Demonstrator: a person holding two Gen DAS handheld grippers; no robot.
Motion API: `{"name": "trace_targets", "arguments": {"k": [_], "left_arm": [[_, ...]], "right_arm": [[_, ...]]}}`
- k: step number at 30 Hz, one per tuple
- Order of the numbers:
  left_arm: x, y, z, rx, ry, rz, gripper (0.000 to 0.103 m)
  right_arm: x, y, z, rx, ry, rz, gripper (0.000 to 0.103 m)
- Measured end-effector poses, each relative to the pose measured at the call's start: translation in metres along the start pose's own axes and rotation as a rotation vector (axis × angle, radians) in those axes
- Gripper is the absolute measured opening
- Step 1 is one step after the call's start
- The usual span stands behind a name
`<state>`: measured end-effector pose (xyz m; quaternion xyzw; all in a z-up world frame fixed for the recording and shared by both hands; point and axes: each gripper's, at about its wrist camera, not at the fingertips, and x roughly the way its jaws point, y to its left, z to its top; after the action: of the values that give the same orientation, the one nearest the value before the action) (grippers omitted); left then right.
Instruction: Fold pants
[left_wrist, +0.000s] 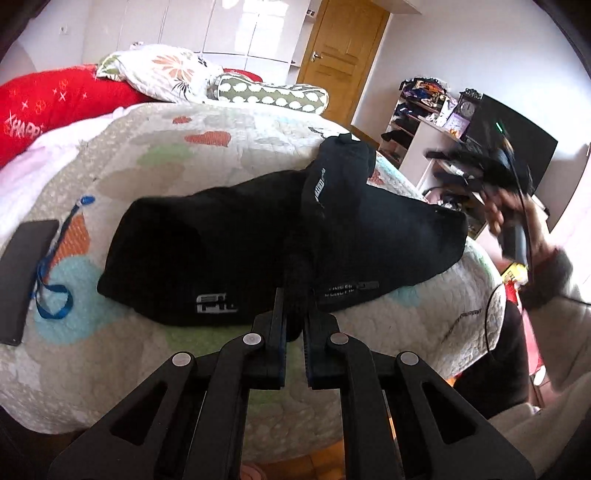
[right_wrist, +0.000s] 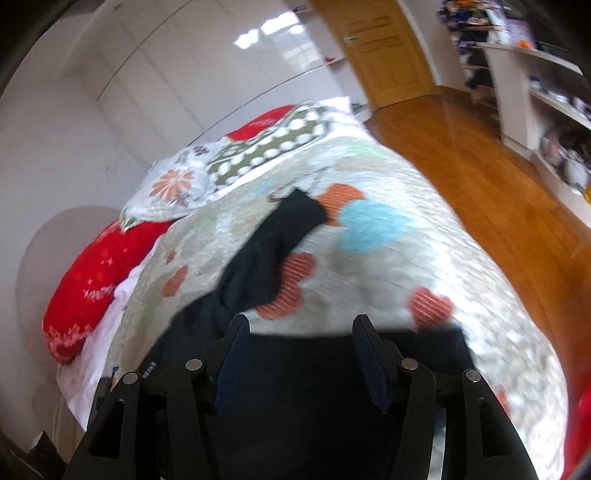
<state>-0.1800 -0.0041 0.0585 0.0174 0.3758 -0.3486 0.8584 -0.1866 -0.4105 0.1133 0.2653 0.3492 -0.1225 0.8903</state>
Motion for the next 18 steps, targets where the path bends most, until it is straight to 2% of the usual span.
{"name": "trace_targets", "arguments": {"k": [4,6,9,14,18], "left_arm": [[-0.004,0.004,0.007,-0.002,-0.006,0.032,0.006],[-0.008,0.009,0.009,-0.019,-0.019,0.046,0.006],[-0.014,0.015,0.015,-0.043,-0.040,0.068,0.006],[-0.017,0.028,0.038,-0.031,-0.075,0.127,0.006],[-0.012,0.044,0.060,-0.025,-0.090,0.171,0.006]], "right_arm": [[0.048,0.040,0.042,-0.152,0.065,-0.039,0.059],[0.081,0.048,0.064,-0.207,0.087,-0.117,0.059],[0.126,0.046,0.087,-0.255,0.135,-0.208,0.059],[0.190,0.027,0.115,-0.262,0.217,-0.303,0.059],[0.223,0.007,0.129,-0.228,0.261,-0.328,0.059]]}}
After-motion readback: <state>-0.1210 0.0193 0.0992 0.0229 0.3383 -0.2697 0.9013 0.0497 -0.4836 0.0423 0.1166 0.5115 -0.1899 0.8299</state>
